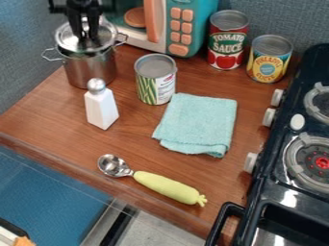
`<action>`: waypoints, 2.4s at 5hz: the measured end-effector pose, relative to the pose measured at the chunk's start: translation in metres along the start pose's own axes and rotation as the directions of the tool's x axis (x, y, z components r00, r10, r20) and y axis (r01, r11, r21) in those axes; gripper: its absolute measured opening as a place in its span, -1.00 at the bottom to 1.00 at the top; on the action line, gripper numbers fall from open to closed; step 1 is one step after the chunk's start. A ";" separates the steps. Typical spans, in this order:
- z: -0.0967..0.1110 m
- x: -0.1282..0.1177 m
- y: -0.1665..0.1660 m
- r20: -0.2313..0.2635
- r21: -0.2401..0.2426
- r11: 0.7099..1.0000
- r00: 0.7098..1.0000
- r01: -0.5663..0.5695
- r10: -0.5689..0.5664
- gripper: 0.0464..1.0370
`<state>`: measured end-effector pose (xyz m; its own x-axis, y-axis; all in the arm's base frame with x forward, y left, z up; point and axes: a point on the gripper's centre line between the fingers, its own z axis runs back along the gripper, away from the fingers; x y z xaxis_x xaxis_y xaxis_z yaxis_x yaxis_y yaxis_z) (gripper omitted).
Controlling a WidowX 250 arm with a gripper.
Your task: Placed the metallic lid ontop of the cloth
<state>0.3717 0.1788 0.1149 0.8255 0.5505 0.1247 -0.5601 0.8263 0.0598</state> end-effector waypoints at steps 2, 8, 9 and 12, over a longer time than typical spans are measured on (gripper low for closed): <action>0.008 -0.006 -0.008 -0.001 -0.046 0.999 1.000 0.025 -0.026 -0.53; 0.014 -0.073 -0.125 -0.030 -0.121 0.932 0.937 0.343 -0.348 -0.53; 0.010 -0.088 -0.142 -0.030 -0.120 0.908 0.913 0.401 -0.407 -0.53; 0.011 -0.125 -0.169 -0.025 -0.121 0.853 0.857 0.508 -0.514 -0.53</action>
<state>0.3629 -0.0310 0.0999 0.9974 0.0502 0.0518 -0.0499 0.9987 -0.0057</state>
